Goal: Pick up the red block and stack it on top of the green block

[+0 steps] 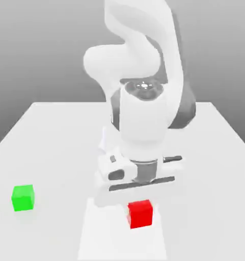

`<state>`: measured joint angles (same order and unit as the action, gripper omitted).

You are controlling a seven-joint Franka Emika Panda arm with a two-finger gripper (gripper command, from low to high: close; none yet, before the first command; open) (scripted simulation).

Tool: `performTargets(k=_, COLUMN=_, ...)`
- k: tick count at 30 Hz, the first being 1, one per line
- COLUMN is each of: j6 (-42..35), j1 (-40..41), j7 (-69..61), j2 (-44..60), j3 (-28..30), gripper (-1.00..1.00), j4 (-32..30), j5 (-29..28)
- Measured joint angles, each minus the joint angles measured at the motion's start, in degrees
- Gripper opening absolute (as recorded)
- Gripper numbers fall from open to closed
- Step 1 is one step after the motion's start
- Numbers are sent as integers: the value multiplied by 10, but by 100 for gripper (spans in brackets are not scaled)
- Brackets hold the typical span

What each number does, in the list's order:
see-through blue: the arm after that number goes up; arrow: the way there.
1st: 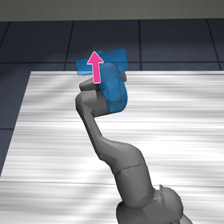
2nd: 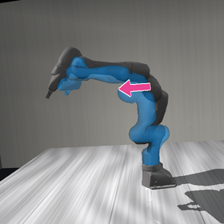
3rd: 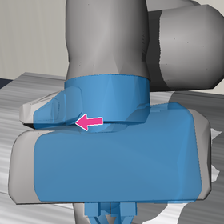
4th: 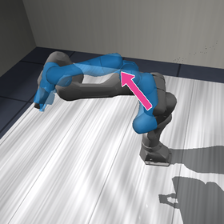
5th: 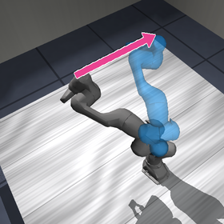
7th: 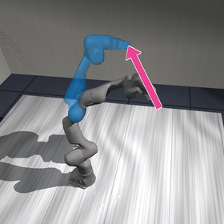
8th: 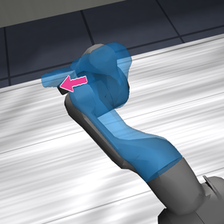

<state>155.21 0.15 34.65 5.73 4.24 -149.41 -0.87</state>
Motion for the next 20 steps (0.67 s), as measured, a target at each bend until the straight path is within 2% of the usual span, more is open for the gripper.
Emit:
performTargets(k=11, j6=-33, j1=257, j7=-86, j2=-64, j3=127, gripper=-100, j4=-32, j5=1)
performTargets(k=13, j6=-10, j1=309, j7=-104, j2=-41, j3=109, gripper=-100, j4=-31, j5=21)
performTargets(k=17, j6=59, j1=294, j7=-138, j2=33, j3=72, gripper=-100, j4=-29, j5=66)
performTargets(k=18, j6=68, j1=297, j7=-142, j2=44, j3=68, gripper=100, j4=-28, j5=72)
performTargets(k=20, j6=68, j1=297, j7=-142, j2=44, j3=68, gripper=100, j4=-28, j5=72)
